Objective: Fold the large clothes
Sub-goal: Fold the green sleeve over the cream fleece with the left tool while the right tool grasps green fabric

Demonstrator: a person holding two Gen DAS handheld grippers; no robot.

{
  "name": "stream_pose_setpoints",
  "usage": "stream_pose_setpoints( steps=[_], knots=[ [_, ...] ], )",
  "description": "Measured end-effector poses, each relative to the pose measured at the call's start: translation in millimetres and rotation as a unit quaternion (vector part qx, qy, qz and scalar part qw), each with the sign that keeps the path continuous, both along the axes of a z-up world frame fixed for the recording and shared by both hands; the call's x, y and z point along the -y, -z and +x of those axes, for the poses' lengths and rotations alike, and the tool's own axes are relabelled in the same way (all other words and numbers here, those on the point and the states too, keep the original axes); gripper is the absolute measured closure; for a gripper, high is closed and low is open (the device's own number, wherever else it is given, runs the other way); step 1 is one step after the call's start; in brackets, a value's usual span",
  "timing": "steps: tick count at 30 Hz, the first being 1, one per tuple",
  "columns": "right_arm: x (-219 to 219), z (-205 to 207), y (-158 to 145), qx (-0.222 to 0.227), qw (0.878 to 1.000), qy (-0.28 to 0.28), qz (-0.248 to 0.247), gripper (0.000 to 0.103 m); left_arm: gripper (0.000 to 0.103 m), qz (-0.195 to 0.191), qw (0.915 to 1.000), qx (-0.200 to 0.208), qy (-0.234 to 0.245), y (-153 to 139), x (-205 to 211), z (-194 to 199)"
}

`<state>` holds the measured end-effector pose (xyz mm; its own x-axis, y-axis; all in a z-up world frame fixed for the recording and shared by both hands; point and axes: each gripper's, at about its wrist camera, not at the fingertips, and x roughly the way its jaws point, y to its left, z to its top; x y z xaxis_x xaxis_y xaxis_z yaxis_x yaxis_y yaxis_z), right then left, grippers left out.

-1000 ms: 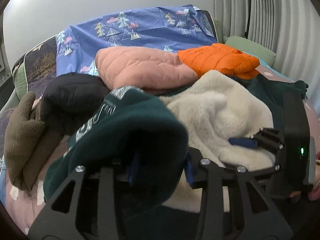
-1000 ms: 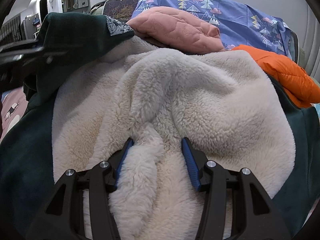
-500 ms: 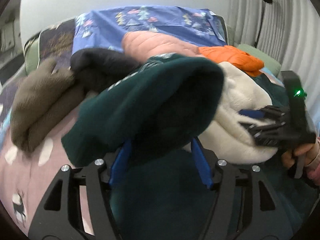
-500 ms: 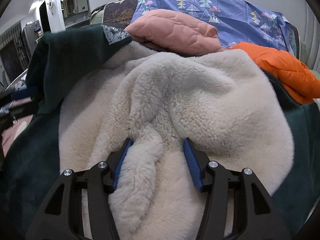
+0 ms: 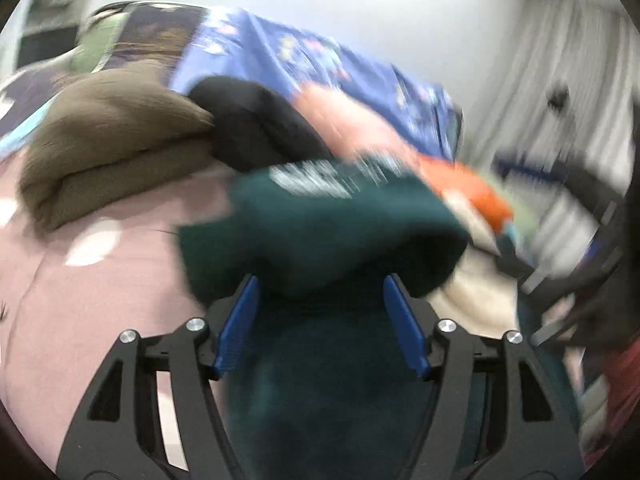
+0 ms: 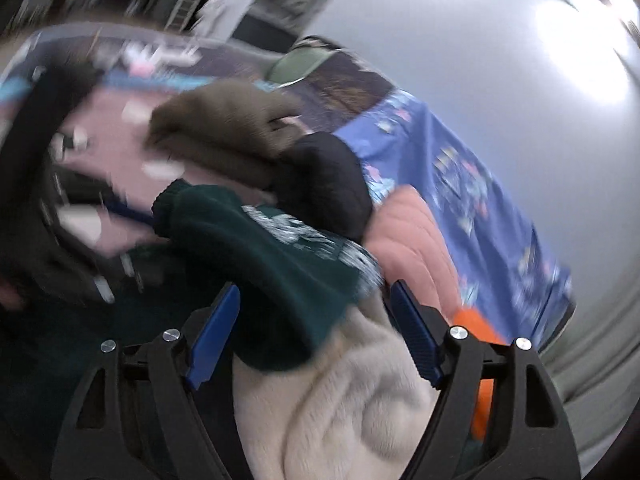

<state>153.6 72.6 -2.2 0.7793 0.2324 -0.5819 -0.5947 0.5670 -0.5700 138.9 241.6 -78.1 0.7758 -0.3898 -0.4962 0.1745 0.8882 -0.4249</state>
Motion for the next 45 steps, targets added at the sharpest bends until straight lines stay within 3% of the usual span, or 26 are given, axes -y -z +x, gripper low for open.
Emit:
stream_pose_setpoints(
  steps=[3, 5, 9, 11, 14, 16, 17, 18, 19, 20, 21, 23, 26, 28, 30, 33, 36, 37, 38, 39, 40, 41, 42, 43, 44, 45],
  knots=[
    [-26.1, 11.0, 12.9, -0.008, 0.999, -0.014, -0.036, 0.025, 0.038, -0.025, 0.9965, 0.023, -0.076, -0.3, -43.1, -9.0],
    [-43.5, 18.7, 23.2, -0.008, 0.998, -0.021, -0.066, 0.025, 0.038, -0.023, 0.9930, 0.017, -0.115, 6.0, -61.9, -7.3],
    [-69.5, 33.7, 46.2, -0.025, 0.995, -0.016, -0.095, 0.029, 0.038, -0.014, 0.9905, -0.025, -0.134, 26.4, -75.5, 9.6],
    [-70.3, 46.1, 45.7, -0.054, 0.996, 0.015, -0.068, 0.094, 0.038, -0.037, 0.9909, -0.039, -0.123, 33.3, -78.8, 14.8],
    [-27.7, 66.0, 4.2, -0.090, 0.988, 0.083, 0.090, 0.095, 0.038, -0.037, 0.9922, -0.034, -0.114, 31.2, -74.8, 15.2],
    [33.8, 77.7, -29.1, -0.101, 0.957, 0.151, 0.226, 0.094, 0.038, -0.029, 0.9935, -0.024, -0.108, 28.6, -70.1, 14.9],
    [72.6, 82.1, -39.0, -0.119, 0.929, 0.185, 0.298, 0.094, 0.038, -0.024, 0.9940, -0.021, -0.105, 29.2, -68.9, 13.4],
    [116.4, 84.7, -41.0, -0.139, 0.892, 0.228, 0.364, 0.094, 0.038, -0.020, 0.9945, -0.019, -0.101, 28.0, -66.3, 12.6],
    [146.4, 85.6, -36.3, -0.156, 0.864, 0.259, 0.403, 0.093, 0.038, -0.014, 0.9950, -0.016, -0.097, 26.7, -62.9, 13.0],
    [185.3, 83.3, -23.6, -0.187, 0.824, 0.296, 0.446, 0.091, 0.038, -0.008, 0.9956, -0.012, -0.092, 26.0, -59.8, 12.1],
    [216.8, 78.7, -6.3, -0.220, 0.791, 0.326, 0.468, 0.088, 0.038, -0.001, 0.9962, -0.008, -0.087, 25.4, -56.5, 11.1],
    [250.3, 67.1, 21.0, -0.258, 0.765, 0.365, 0.463, 0.062, 0.037, 0.012, 0.9970, -0.001, -0.077, 22.6, -49.1, 10.1],
    [286.7, 42.9, 57.9, -0.311, 0.742, 0.363, 0.469, 0.059, 0.037, 0.039, 0.9975, 0.014, -0.057, 14.2, -34.2, 5.2],
    [297.4, 35.2, 57.4, -0.302, 0.751, 0.348, 0.473, 0.051, 0.035, 0.051, 0.9977, 0.024, -0.036, 5.9, -22.3, 2.9],
    [304.8, 36.2, 45.5, -0.270, 0.773, 0.336, 0.465, 0.038, 0.033, 0.074, 0.9966, 0.037, -0.004, -5.8, -2.2, -1.2],
    [306.1, 50.9, 39.4, -0.267, 0.786, 0.320, 0.457, 0.028, 0.029, 0.164, 0.9844, 0.052, 0.033, -14.7, 36.9, -6.2],
    [310.9, 67.3, 49.2, -0.282, 0.770, 0.330, 0.468, 0.024, 0.029, 0.269, 0.9588, 0.053, 0.076, -8.7, 80.4, -3.7],
    [311.8, 72.1, 54.0, -0.280, 0.768, 0.333, 0.469, 0.027, 0.029, 0.316, 0.9438, 0.056, 0.080, -3.2, 96.3, -0.2],
    [309.8, 75.1, 56.4, -0.270, 0.775, 0.342, 0.457, 0.059, 0.028, 0.351, 0.9319, 0.060, 0.071, 1.9, 104.7, 4.0],
    [309.2, 74.7, 59.5, -0.264, 0.781, 0.349, 0.446, 0.079, 0.030, 0.399, 0.9132, 0.064, 0.050, 9.9, 113.0, 10.0],
    [305.6, 74.8, 57.8, -0.261, 0.782, 0.337, 0.455, 0.087, 0.038, 0.473, 0.8785, 0.064, 0.010, 23.9, 121.1, 21.9],
    [301.5, 71.8, 50.0, -0.247, 0.787, 0.321, 0.465, 0.090, 0.044, 0.516, 0.8545, 0.061, -0.013, 33.5, 122.6, 30.2],
    [295.8, 67.6, 37.6, -0.224, 0.801, 0.303, 0.466, 0.090, 0.053, 0.557, 0.8278, 0.053, -0.036, 47.1, 119.9, 40.1],
    [291.0, 64.0, 26.8, -0.206, 0.811, 0.284, 0.468, 0.091, 0.062, 0.570, 0.8188, 0.037, -0.057, 56.4, 110.8, 47.9],
    [287.4, 59.6, 13.4, -0.191, 0.818, 0.258, 0.477, 0.091, 0.065, 0.563, 0.8233, 0.021, -0.070, 59.5, 101.4, 52.2],
    [285.5, 55.4, 2.9, -0.182, 0.822, 0.237, 0.484, 0.091, 0.069, 0.537, 0.8399, 0.000, -0.081, 59.4, 88.0, 55.6]
  ],
)
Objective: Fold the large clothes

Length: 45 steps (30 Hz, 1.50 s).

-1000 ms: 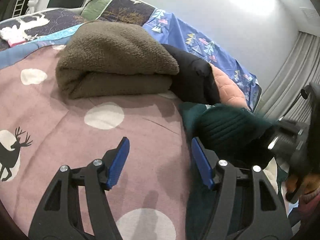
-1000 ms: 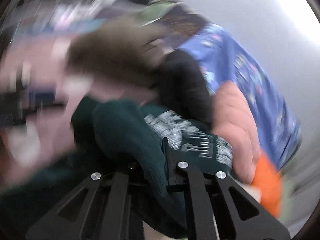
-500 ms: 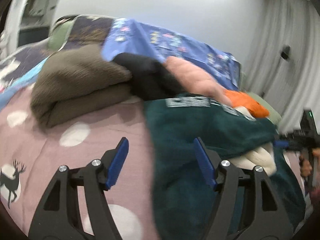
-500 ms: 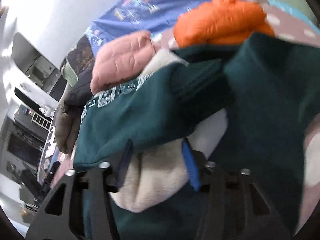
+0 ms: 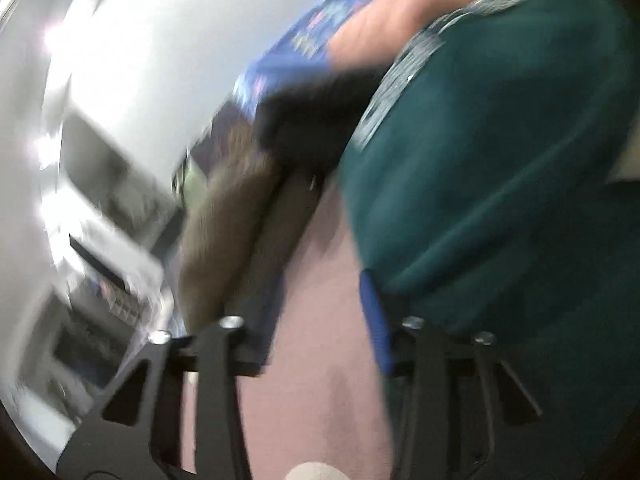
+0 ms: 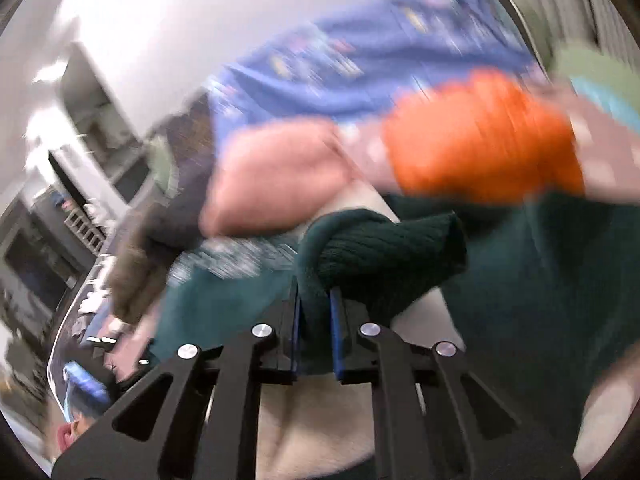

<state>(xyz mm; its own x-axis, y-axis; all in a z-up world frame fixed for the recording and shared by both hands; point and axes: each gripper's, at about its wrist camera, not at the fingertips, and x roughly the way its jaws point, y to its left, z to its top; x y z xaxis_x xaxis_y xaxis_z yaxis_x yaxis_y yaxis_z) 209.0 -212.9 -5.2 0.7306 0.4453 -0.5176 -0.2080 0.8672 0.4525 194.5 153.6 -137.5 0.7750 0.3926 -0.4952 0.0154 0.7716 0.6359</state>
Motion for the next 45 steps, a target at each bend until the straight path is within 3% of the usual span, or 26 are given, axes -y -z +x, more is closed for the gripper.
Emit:
stream_pose_setpoints(
  steps=[3, 4, 6, 7, 9, 10, 13, 15, 18, 21, 22, 23, 24, 25, 26, 27, 28, 33, 35, 36, 37, 39, 41, 43, 45],
  knots=[
    [-2.7, -5.0, -1.6, -0.003, 0.999, 0.010, -0.038, 0.091, 0.071, -0.071, 0.9962, -0.011, -0.050, -11.3, -36.1, 2.2],
    [-2.5, -4.8, 10.0, -0.022, 0.997, 0.020, -0.066, 0.090, 0.072, -0.068, 0.9950, -0.018, -0.071, -9.6, -47.8, 2.8],
    [-1.5, -0.4, 53.1, -0.100, 0.984, 0.032, -0.144, 0.080, 0.073, -0.076, 0.9931, -0.033, -0.083, -5.5, -62.5, 0.5],
    [1.0, -1.2, 68.7, -0.125, 0.980, 0.028, -0.155, 0.069, 0.073, -0.095, 0.9911, -0.039, -0.084, -6.6, -70.2, -2.8],
    [9.4, -10.1, 81.3, -0.137, 0.982, 0.011, -0.131, 0.065, 0.073, -0.148, 0.9852, -0.036, -0.077, -18.7, -83.5, -14.2],
    [16.1, -17.9, 75.4, -0.130, 0.984, 0.017, -0.122, 0.058, 0.073, -0.166, 0.9826, -0.033, -0.076, -26.0, -87.3, -18.0],
    [29.8, -35.1, 36.4, -0.068, 0.990, 0.052, -0.111, 0.057, 0.074, -0.229, 0.9719, -0.011, -0.051, -59.8, -81.2, -28.4],
    [29.6, -41.7, 1.4, -0.001, 0.993, 0.062, -0.101, 0.057, 0.074, -0.277, 0.9610, 0.002, -0.008, -84.2, -65.3, -28.6],
    [8.5, -38.1, -21.3, 0.055, 0.993, 0.028, -0.099, 0.057, 0.073, -0.334, 0.9404, 0.003, 0.064, -109.1, -23.6, -14.3],
    [-12.0, -17.6, -2.2, 0.030, 0.993, -0.002, -0.115, 0.058, 0.069, -0.378, 0.9194, -0.023, 0.108, -108.3, 21.1, 13.5],
    [-18.0, -4.7, 19.2, -0.004, 0.990, 0.010, -0.143, 0.058, 0.062, -0.388, 0.9141, -0.036, 0.112, -103.0, 29.7, 22.1],
    [-21.4, 4.7, 41.3, -0.040, 0.985, 0.022, -0.164, 0.059, 0.057, -0.390, 0.9124, -0.059, 0.111, -87.6, 45.0, 32.5],
    [-20.1, 15.5, 70.0, -0.085, 0.980, 0.031, -0.180, 0.059, 0.044, -0.369, 0.9204, -0.081, 0.102, -67.6, 57.6, 42.1],
    [-13.8, 19.5, 96.7, -0.095, 0.980, 0.033, -0.174, 0.060, 0.037, -0.343, 0.9288, -0.108, 0.091, -44.8, 66.1, 48.5],
    [-13.5, 11.7, 102.1, -0.055, 0.981, 0.030, -0.182, 0.059, 0.035, -0.314, 0.9353, -0.133, 0.093, -13.8, 74.2, 53.1],
    [-17.7, 7.9, 100.0, -0.047, 0.979, 0.029, -0.198, 0.060, 0.035, -0.318, 0.9357, -0.116, 0.101, -6.8, 72.9, 47.7],
    [-22.7, 4.3, 93.3, -0.046, 0.976, 0.034, -0.210, 0.060, 0.033, -0.334, 0.9302, -0.115, 0.099, -14.2, 67.3, 46.7],
    [-24.0, 4.2, 90.7, -0.040, 0.976, 0.025, -0.211, 0.057, 0.030, -0.357, 0.9217, -0.125, 0.088, -18.0, 56.8, 47.5],
    [-11.2, -1.1, 79.4, -0.035, 0.982, 0.019, -0.183, 0.058, 0.039, -0.362, 0.9213, -0.119, 0.079, -29.0, 57.9, 43.6],
    [-5.5, -6.9, 72.1, -0.023, 0.986, 0.018, -0.164, 0.058, 0.050, -0.371, 0.9175, -0.116, 0.084, -36.8, 60.3, 39.3],
    [1.8, -13.3, 60.5, -0.005, 0.990, 0.017, -0.140, 0.058, 0.053, -0.385, 0.9110, -0.109, 0.100, -49.6, 64.2, 33.9],
    [11.2, -18.8, 48.1, 0.005, 0.991, 0.030, -0.128, 0.057, 0.054, -0.392, 0.9059, -0.093, 0.131, -69.1, 75.8, 30.2],
    [18.1, -7.4, 60.1, -0.044, 0.992, 0.033, -0.115, 0.057, 0.054, -0.392, 0.9014, -0.079, 0.166, -92.0, 96.5, 27.0],
    [21.9, 7.4, 96.1, -0.107, 0.988, 0.030, -0.104, 0.056, 0.052, -0.391, 0.8955, -0.083, 0.196, -100.8, 124.4, 32.7],
    [22.1, 0.8, 98.9, -0.088, 0.989, 0.034, -0.112, 0.055, 0.049, -0.383, 0.8947, -0.096, 0.209, -90.4, 152.6, 41.3]
  ],
)
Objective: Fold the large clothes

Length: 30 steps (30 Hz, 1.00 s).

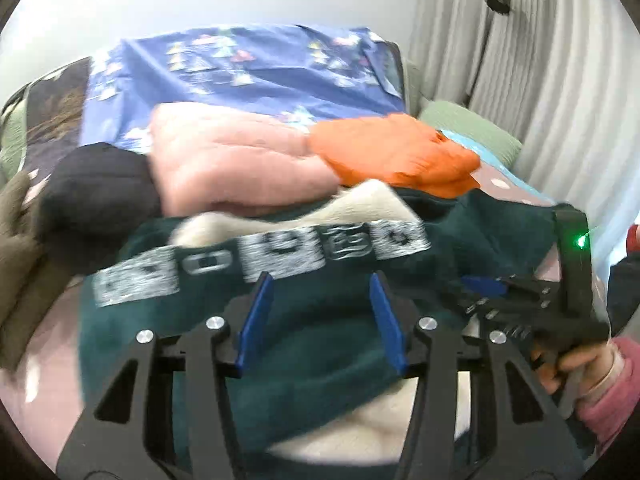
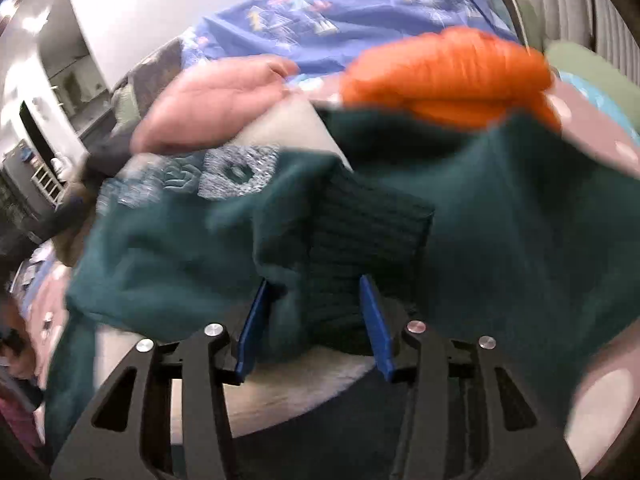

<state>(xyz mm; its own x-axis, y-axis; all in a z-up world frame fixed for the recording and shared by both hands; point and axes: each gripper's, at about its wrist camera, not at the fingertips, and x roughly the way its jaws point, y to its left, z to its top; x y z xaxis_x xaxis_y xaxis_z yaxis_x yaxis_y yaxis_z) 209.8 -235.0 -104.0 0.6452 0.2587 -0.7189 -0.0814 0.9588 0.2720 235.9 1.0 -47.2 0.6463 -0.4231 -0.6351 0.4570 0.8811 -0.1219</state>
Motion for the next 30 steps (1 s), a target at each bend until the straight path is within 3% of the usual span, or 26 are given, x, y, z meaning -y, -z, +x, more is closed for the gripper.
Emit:
stream_pose_setpoints(
  steps=[2, 4, 6, 8, 9, 12, 14, 16, 17, 20, 23, 25, 26, 27, 28, 29, 30],
  knots=[
    [1.8, -6.0, -11.7, -0.001, 1.000, -0.006, 0.004, 0.053, 0.044, 0.048, 0.9981, -0.039, 0.001, 45.1, 31.8, 14.7],
    [23.7, -19.2, -31.3, 0.014, 0.999, -0.008, 0.050, 0.053, 0.042, 0.084, 0.9964, -0.007, -0.008, 78.8, 44.9, 14.8],
    [53.6, -33.1, -48.9, 0.038, 0.998, 0.015, 0.057, 0.051, 0.043, 0.059, 0.9982, -0.009, -0.009, 71.3, 38.9, 15.2],
    [103.1, -47.6, -59.2, 0.063, 0.995, 0.072, 0.037, 0.039, 0.042, 0.042, 0.9990, -0.014, -0.008, 74.4, 33.4, 15.2],
    [131.6, -53.0, -60.6, 0.065, 0.991, 0.113, 0.029, 0.039, 0.042, 0.040, 0.9990, -0.018, -0.008, 74.1, 32.8, 16.9],
    [238.5, -77.3, -52.2, 0.044, 0.961, 0.259, 0.081, 0.038, 0.042, 0.053, 0.9985, -0.011, -0.010, 72.2, 34.2, 15.8],
    [302.5, -102.8, -44.1, 0.030, 0.927, 0.352, 0.126, 0.032, 0.042, 0.057, 0.9983, -0.010, -0.011, 70.6, 36.3, 12.4],
    [344.6, -121.5, -38.1, 0.015, 0.896, 0.425, 0.126, 0.024, 0.041, 0.054, 0.9984, -0.010, -0.011, 70.0, 34.7, 10.5],
    [361.1, -126.6, -34.3, 0.014, 0.887, 0.445, 0.128, 0.021, 0.041, 0.055, 0.9984, -0.010, -0.011, 69.6, 35.6, 10.8],
    [389.9, -125.0, -18.9, -0.003, 0.870, 0.473, 0.139, 0.015, 0.041, 0.055, 0.9984, -0.010, -0.011, 69.9, 34.4, 10.4],
    [410.8, -115.4, 3.0, -0.020, 0.856, 0.484, 0.183, 0.013, 0.041, 0.055, 0.9984, -0.010, -0.011, 69.6, 35.3, 10.7],
    [410.9, -111.2, 5.4, 0.007, 0.848, 0.498, 0.183, 0.010, 0.041, 0.055, 0.9984, -0.010, -0.011, 69.6, 35.1, 10.8],
    [411.1, -109.8, 5.0, 0.015, 0.846, 0.504, 0.176, 0.019, 0.041, 0.055, 0.9984, -0.010, -0.011, 70.0, 34.9, 10.5],
    [416.5, -109.0, 4.9, 0.015, 0.845, 0.505, 0.173, 0.034, 0.041, 0.055, 0.9984, -0.010, -0.011, 70.0, 34.9, 10.4],
    [418.5, -105.1, 6.0, 0.008, 0.850, 0.495, 0.179, 0.075, 0.041, 0.054, 0.9984, -0.011, -0.011, 69.5, 35.2, 11.1],
    [420.0, -101.8, 6.2, 0.005, 0.851, 0.488, 0.196, 0.086, 0.041, 0.053, 0.9985, -0.011, -0.010, 70.0, 34.8, 12.4],
    [418.5, -103.6, 2.6, 0.015, 0.846, 0.492, 0.207, 0.087, 0.041, 0.051, 0.9986, -0.011, -0.010, 71.4, 32.8, 9.1]
  ],
)
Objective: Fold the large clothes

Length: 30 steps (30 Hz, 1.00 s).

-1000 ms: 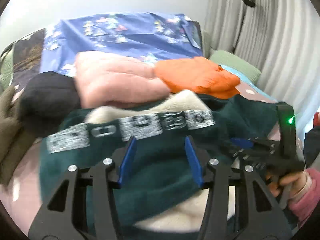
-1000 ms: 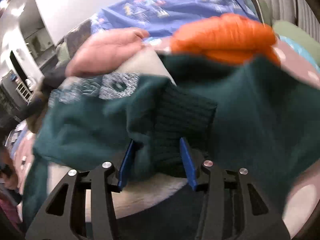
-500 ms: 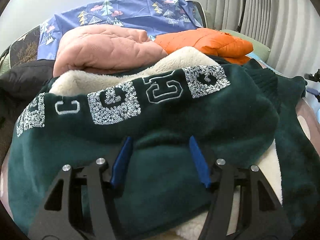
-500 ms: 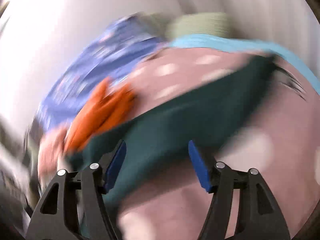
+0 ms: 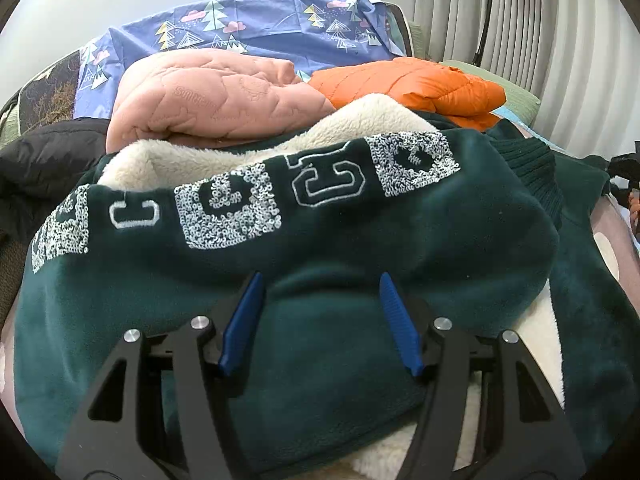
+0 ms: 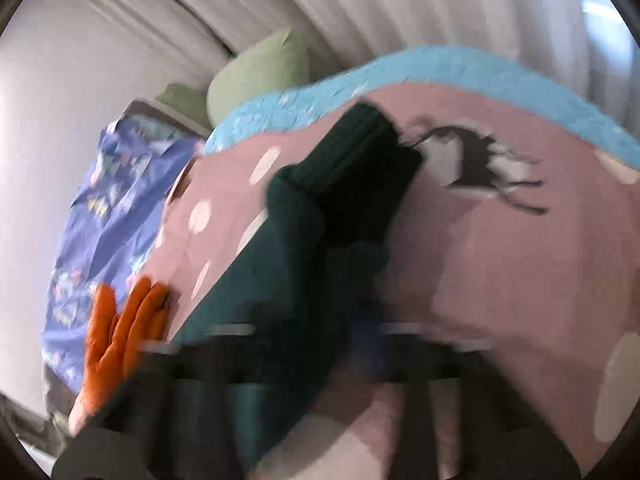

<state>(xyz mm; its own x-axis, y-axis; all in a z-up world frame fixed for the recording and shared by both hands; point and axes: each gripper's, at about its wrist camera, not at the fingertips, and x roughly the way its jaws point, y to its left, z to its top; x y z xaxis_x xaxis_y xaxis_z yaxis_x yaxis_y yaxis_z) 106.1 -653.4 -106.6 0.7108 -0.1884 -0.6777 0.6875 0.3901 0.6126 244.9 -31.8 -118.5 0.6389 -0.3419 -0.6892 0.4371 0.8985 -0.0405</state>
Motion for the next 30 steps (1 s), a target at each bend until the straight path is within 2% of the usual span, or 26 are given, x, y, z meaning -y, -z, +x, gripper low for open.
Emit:
stream_pose_setpoints(
  steps=[2, 4, 6, 7, 10, 12, 13, 14, 16, 17, 20, 21, 23, 24, 25, 27, 28, 30],
  knots=[
    [-11.6, -1.5, -23.2, 0.033, 0.999, -0.012, -0.020, 0.088, 0.040, -0.004, 1.0000, -0.001, 0.001, -0.1, -0.8, 0.5],
    [-39.9, 4.3, -59.8, 0.062, 0.995, -0.045, -0.063, 0.089, 0.040, -0.009, 1.0000, -0.003, 0.002, -0.2, -2.4, 0.8],
    [-76.7, 13.2, -95.8, 0.095, 0.986, -0.089, -0.101, 0.089, 0.039, -0.014, 0.9999, -0.004, 0.003, -0.1, -4.2, -0.1],
    [-104.8, 20.0, -119.9, 0.117, 0.978, -0.121, -0.125, 0.089, 0.039, -0.017, 0.9998, -0.005, 0.004, -0.5, -5.0, 0.1],
    [-202.0, 35.5, -180.4, 0.176, 0.940, -0.222, -0.190, 0.089, 0.030, -0.049, 0.9987, -0.013, 0.007, -7.1, -13.3, -1.2],
    [-264.6, 44.4, -204.5, 0.196, 0.912, -0.285, -0.219, 0.088, 0.029, -0.087, 0.9958, -0.030, 0.000, -18.6, -26.9, -2.0],
    [-304.1, 49.5, -213.5, 0.204, 0.895, -0.321, -0.234, 0.088, 0.029, -0.114, 0.9930, -0.033, -0.002, -29.4, -38.1, -3.3],
    [-336.9, 55.1, -217.4, 0.209, 0.880, -0.351, -0.242, 0.088, 0.028, -0.134, 0.9906, -0.025, -0.006, -42.1, -50.7, -6.1],
    [-398.0, 64.5, -216.4, 0.211, 0.853, -0.410, -0.246, 0.088, 0.023, -0.167, 0.9858, 0.000, -0.019, -69.8, -81.6, -14.1],
    [-434.7, 72.0, -209.8, 0.211, 0.834, -0.449, -0.241, 0.088, 0.021, -0.190, 0.9816, 0.011, -0.020, -84.4, -103.1, -20.2],
    [-510.3, 84.8, -179.2, 0.191, 0.792, -0.529, -0.238, 0.086, 0.014, -0.226, 0.9732, 0.029, -0.031, -103.2, -149.0, -33.6],
    [-528.8, 88.0, -167.6, 0.178, 0.781, -0.550, -0.238, 0.084, 0.013, -0.233, 0.9713, 0.030, -0.039, -103.7, -160.6, -36.1],
    [-572.4, 101.8, -127.2, 0.123, 0.744, -0.613, -0.235, 0.063, 0.012, -0.248, 0.9671, 0.012, -0.054, -92.6, -182.0, -36.7],
    [-591.9, 104.2, -101.4, 0.084, 0.725, -0.640, -0.238, 0.062, 0.011, -0.258, 0.9646, 0.000, -0.055, -87.2, -187.3, -35.6],
    [-602.0, 105.2, -83.0, 0.057, 0.714, -0.653, -0.245, 0.061, 0.011, -0.278, 0.9587, -0.026, -0.053, -74.3, -194.1, -32.0],
    [-607.5, 95.6, -56.8, 0.018, 0.701, -0.666, -0.253, 0.061, 0.010, -0.301, 0.9501, -0.060, -0.058, -55.2, -199.1, -26.1],
    [-601.8, 93.8, -54.1, 0.017, 0.701, -0.668, -0.250, 0.060, 0.010, -0.304, 0.9480, -0.070, -0.061, -48.2, -198.6, -23.6],
    [-585.8, 82.8, -58.5, 0.026, 0.710, -0.661, -0.243, 0.050, 0.010, -0.310, 0.9437, -0.101, -0.056, -34.3, -193.1, -16.3]
  ],
)
